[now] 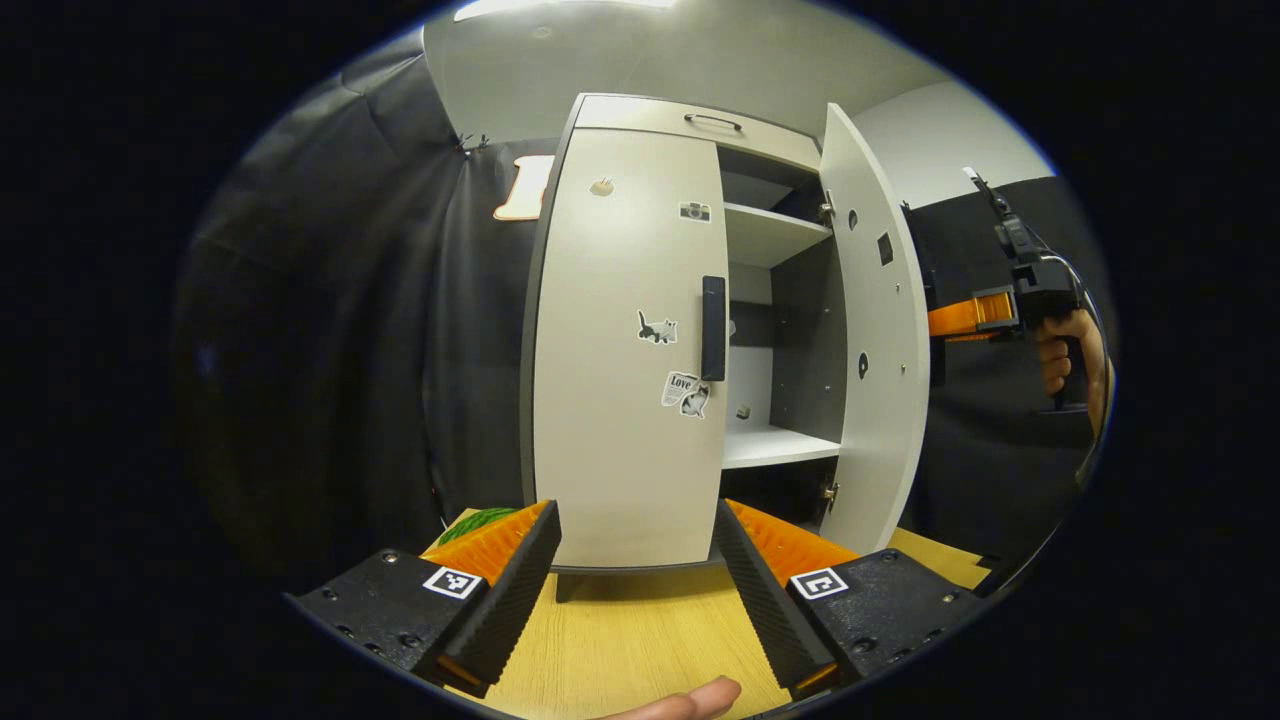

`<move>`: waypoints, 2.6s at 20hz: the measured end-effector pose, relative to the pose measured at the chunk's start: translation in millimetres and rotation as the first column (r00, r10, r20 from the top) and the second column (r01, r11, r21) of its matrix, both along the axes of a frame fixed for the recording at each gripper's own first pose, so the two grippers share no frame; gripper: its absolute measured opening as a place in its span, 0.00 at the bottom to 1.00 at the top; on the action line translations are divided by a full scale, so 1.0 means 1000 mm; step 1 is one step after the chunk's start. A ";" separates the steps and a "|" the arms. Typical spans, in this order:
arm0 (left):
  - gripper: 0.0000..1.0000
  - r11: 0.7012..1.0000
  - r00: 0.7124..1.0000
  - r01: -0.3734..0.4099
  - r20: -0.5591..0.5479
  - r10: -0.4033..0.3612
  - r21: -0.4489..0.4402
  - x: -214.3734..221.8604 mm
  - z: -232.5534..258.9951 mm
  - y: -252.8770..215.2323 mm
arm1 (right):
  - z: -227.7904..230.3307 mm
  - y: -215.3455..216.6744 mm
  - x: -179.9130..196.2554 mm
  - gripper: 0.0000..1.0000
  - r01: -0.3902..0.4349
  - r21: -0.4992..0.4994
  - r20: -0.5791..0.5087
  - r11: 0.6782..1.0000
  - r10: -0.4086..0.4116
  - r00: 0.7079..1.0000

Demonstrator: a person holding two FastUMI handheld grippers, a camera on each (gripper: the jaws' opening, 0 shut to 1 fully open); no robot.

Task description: Open the right door of the double-door shoe cabinet with the right hand, and open the left door with the left hand.

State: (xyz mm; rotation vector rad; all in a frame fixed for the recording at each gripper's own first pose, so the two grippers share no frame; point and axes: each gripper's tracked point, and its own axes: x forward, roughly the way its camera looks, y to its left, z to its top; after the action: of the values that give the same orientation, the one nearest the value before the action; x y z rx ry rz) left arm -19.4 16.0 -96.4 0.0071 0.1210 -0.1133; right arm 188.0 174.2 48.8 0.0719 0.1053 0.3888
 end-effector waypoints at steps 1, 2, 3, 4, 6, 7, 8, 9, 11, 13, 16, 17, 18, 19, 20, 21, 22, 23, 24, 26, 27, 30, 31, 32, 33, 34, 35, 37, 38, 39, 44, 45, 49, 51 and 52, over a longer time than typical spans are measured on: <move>0.96 1.000 1.000 0.001 -0.002 -0.001 -0.001 0.000 -0.001 0.000 | 0.001 -0.004 -0.001 0.13 0.007 0.002 0.001 1.000 -0.007 1.000; 0.96 1.000 1.000 0.002 -0.006 -0.002 -0.001 0.001 -0.003 0.000 | 0.001 -0.009 -0.001 0.13 0.015 0.001 0.001 1.000 -0.015 1.000; 0.96 1.000 1.000 0.002 -0.007 -0.002 0.000 0.001 -0.004 0.000 | 0.002 -0.014 0.000 0.12 0.027 0.000 0.006 1.000 -0.027 1.000; 0.96 1.000 1.000 0.002 -0.011 -0.002 0.003 0.003 -0.007 -0.001 | 0.003 -0.021 0.000 0.12 0.041 -0.008 0.013 0.999 -0.041 0.999; 0.97 1.000 1.000 -0.001 -0.016 0.001 0.003 0.004 -0.009 0.000 | 0.004 -0.040 0.005 0.12 0.091 -0.008 0.018 0.996 -0.091 0.996; 0.96 1.000 1.000 0.001 -0.020 -0.001 0.002 0.004 -0.011 -0.001 | 0.005 -0.051 0.007 0.12 0.119 0.000 0.014 0.993 -0.119 0.993; 0.96 1.000 1.000 0.003 -0.023 -0.003 0.003 0.006 -0.012 -0.002 | 0.008 -0.064 0.009 0.12 0.146 -0.001 0.027 0.989 -0.146 0.989; 0.96 1.000 1.000 0.005 -0.025 -0.005 0.006 0.007 -0.012 -0.003 | 0.004 -0.079 0.014 0.12 0.196 -0.008 0.021 0.981 -0.196 0.980; 0.96 1.000 1.000 0.007 -0.023 -0.007 0.010 0.008 -0.012 -0.007 | 0.000 -0.094 0.015 0.01 0.119 0.108 -0.018 0.987 -0.118 0.993; 0.96 1.000 1.000 0.011 -0.024 -0.011 0.015 0.009 -0.014 -0.009 | 0.004 -0.087 0.020 0.01 0.069 0.196 -0.039 0.978 -0.063 0.997; 0.96 1.000 0.999 0.005 -0.032 -0.004 0.030 0.011 -0.017 -0.009 | 0.005 -0.095 0.024 0.01 0.088 0.111 0.010 0.990 -0.089 0.996; 0.96 0.999 0.999 0.000 -0.035 0.001 0.034 0.013 -0.016 -0.009 | 0.003 -0.092 0.021 0.01 0.075 0.102 0.013 0.992 -0.077 0.997; 0.96 1.000 0.999 -0.008 -0.033 0.009 0.029 0.014 -0.016 -0.009 | 0.002 -0.090 0.023 0.01 0.073 0.102 0.012 0.992 -0.074 0.997; 0.96 1.000 0.999 -0.018 -0.031 0.018 0.018 0.016 -0.014 -0.008 | 0.002 -0.093 0.023 0.01 0.084 0.101 0.012 0.991 -0.085 0.996; 0.96 1.000 0.999 -0.024 -0.029 0.025 0.014 0.017 -0.013 -0.007 | 0.001 -0.091 0.022 0.01 0.084 0.107 0.006 0.991 -0.085 0.996; 0.96 1.000 0.999 -0.024 -0.021 0.025 0.019 0.019 -0.010 -0.008 | 0.000 -0.090 0.019 0.01 0.079 0.118 -0.001 0.990 -0.079 0.997; 0.96 0.999 1.000 -0.021 -0.004 0.021 0.028 0.022 -0.004 -0.011 | 0.000 -0.090 0.018 0.01 0.080 0.122 0.000 0.989 -0.080 0.997; 0.96 0.999 1.000 -0.018 0.014 0.018 0.040 0.025 0.002 -0.013 | -0.002 -0.091 0.018 0.01 0.083 0.118 0.001 0.990 -0.083 0.997; 0.96 0.999 0.999 -0.015 0.030 0.014 0.046 0.029 0.007 -0.016 | -0.003 -0.093 0.015 0.01 0.090 0.108 0.003 0.990 -0.091 0.996; 0.96 0.999 0.999 -0.016 0.042 0.014 0.043 0.039 0.014 -0.022 | -0.003 -0.098 0.006 0.01 0.110 0.081 0.026 0.991 -0.112 0.993; 0.96 0.999 0.999 -0.012 0.032 0.011 0.030 0.046 0.016 -0.026 | -0.006 -0.098 0.002 0.06 0.119 0.066 0.036 0.991 -0.122 0.992; 0.96 0.999 1.000 0.016 0.017 -0.016 -0.028 0.065 0.026 -0.041 | -0.007 -0.118 -0.014 0.07 0.208 0.024 0.084 0.978 -0.209 0.974; 0.96 1.000 1.000 0.010 0.012 -0.010 -0.024 0.073 0.030 -0.042 | -0.011 -0.125 -0.018 0.09 0.242 0.019 0.091 0.970 -0.242 0.966; 0.96 1.000 1.000 0.001 0.008 -0.001 -0.016 0.081 0.032 -0.043 | -0.015 -0.130 -0.023 0.13 0.259 0.028 0.091 0.965 -0.261 0.961; 0.96 1.000 1.000 0.003 0.005 -0.003 -0.008 0.088 0.036 -0.046 | -0.019 -0.130 -0.032 0.23 0.259 0.045 0.087 0.965 -0.262 0.961; 0.96 1.000 1.000 0.005 0.009 -0.005 -0.006 0.095 0.041 -0.051 | -0.025 -0.132 -0.035 0.34 0.261 0.063 0.082 0.963 -0.266 0.960; 0.96 1.000 1.000 0.003 0.011 -0.003 -0.006 0.103 0.045 -0.054 | -0.026 -0.132 -0.046 0.52 0.257 0.079 0.081 0.963 -0.263 0.961; 0.96 1.000 1.000 0.002 0.006 -0.002 -0.001 0.121 0.052 -0.063 | -0.031 -0.141 -0.058 0.80 0.283 0.098 0.092 0.954 -0.292 0.952; 0.96 1.000 1.000 -0.002 0.004 0.002 0.003 0.130 0.055 -0.066 | -0.034 -0.145 -0.065 0.86 0.293 0.100 0.102 0.951 -0.302 0.948; 0.96 1.000 1.000 -0.005 0.002 0.005 0.010 0.141 0.058 -0.071 | -0.034 -0.146 -0.070 0.97 0.298 0.108 0.113 0.948 -0.310 0.944; 0.96 0.998 0.999 -0.037 0.013 0.036 0.051 0.201 0.074 -0.085 | -0.047 -0.130 -0.098 0.98 0.272 0.104 0.138 0.957 -0.285 0.949; 0.95 0.997 0.998 -0.052 0.024 0.051 0.058 0.210 0.077 -0.085 | -0.049 -0.128 -0.103 0.98 0.275 0.097 0.149 0.956 -0.287 0.946; 0.95 0.996 0.996 -0.079 0.034 0.077 0.047 0.246 0.088 -0.090 | -0.067 -0.115 -0.122 0.98 0.281 0.082 0.155 0.956 -0.291 0.944; 0.96 0.996 0.996 -0.083 0.023 0.082 0.039 0.258 0.089 -0.093 | -0.078 -0.107 -0.127 0.94 0.279 0.082 0.148 0.957 -0.289 0.946; 0.96 0.996 0.997 -0.077 0.024 0.076 0.038 0.263 0.090 -0.096 | -0.084 -0.101 -0.130 0.94 0.267 0.082 0.139 0.960 -0.276 0.951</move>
State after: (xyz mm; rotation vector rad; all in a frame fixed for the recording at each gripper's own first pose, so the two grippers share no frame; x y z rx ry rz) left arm 243.7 -80.1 -6.8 0.0425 0.1012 -0.0346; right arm 57.5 72.9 -34.7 0.1169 -0.0647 0.1203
